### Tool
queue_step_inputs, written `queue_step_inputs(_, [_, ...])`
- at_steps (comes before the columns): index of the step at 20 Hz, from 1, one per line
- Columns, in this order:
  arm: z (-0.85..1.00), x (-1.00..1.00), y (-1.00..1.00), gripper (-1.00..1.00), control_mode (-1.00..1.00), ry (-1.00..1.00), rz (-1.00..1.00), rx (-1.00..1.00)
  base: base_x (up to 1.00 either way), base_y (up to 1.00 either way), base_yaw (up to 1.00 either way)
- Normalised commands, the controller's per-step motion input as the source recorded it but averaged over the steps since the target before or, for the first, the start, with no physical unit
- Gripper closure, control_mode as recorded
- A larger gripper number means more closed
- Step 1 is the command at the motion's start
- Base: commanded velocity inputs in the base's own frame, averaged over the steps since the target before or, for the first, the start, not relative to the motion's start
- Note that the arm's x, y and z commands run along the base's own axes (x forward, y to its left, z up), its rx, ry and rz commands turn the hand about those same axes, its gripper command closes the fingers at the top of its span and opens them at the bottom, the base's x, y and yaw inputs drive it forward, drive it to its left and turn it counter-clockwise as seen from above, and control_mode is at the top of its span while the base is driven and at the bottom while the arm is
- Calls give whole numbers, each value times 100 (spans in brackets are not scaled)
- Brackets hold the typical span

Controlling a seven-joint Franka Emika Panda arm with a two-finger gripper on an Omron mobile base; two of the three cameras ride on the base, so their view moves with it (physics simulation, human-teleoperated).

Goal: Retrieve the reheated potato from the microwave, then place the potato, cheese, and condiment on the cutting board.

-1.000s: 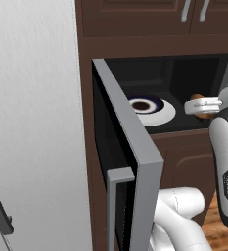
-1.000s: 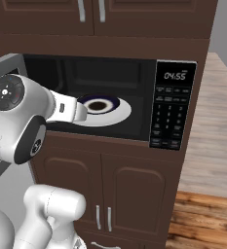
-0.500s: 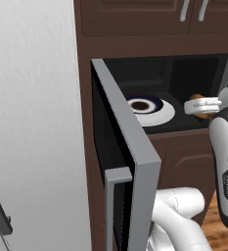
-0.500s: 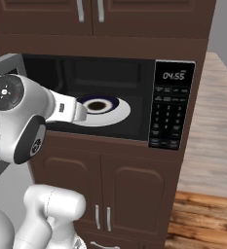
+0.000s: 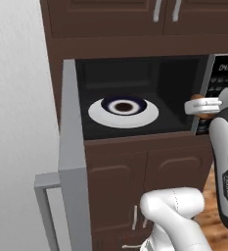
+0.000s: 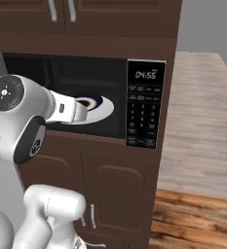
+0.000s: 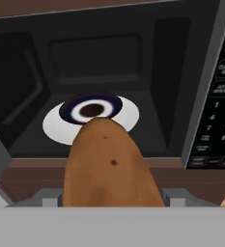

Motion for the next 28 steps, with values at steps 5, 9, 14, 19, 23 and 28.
queue_step_inputs(5, [0, 0, 0, 100, 100, 0, 0, 0, -1, -42, 40])
queue_step_inputs(9, [0, 0, 0, 100, 100, 0, 0, 0, -9, -28, 74])
queue_step_inputs(14, [0, 0, 0, 100, 100, 0, 0, 0, -15, -28, 78])
queue_step_inputs(19, [0, 0, 0, 100, 100, 0, 0, 0, -29, -30, 73])
queue_step_inputs(23, [0, 0, 0, 100, 100, 0, 0, 0, -39, -29, 63])
queue_step_inputs(28, [0, 0, 0, 100, 100, 0, 0, 0, -59, -40, 34])
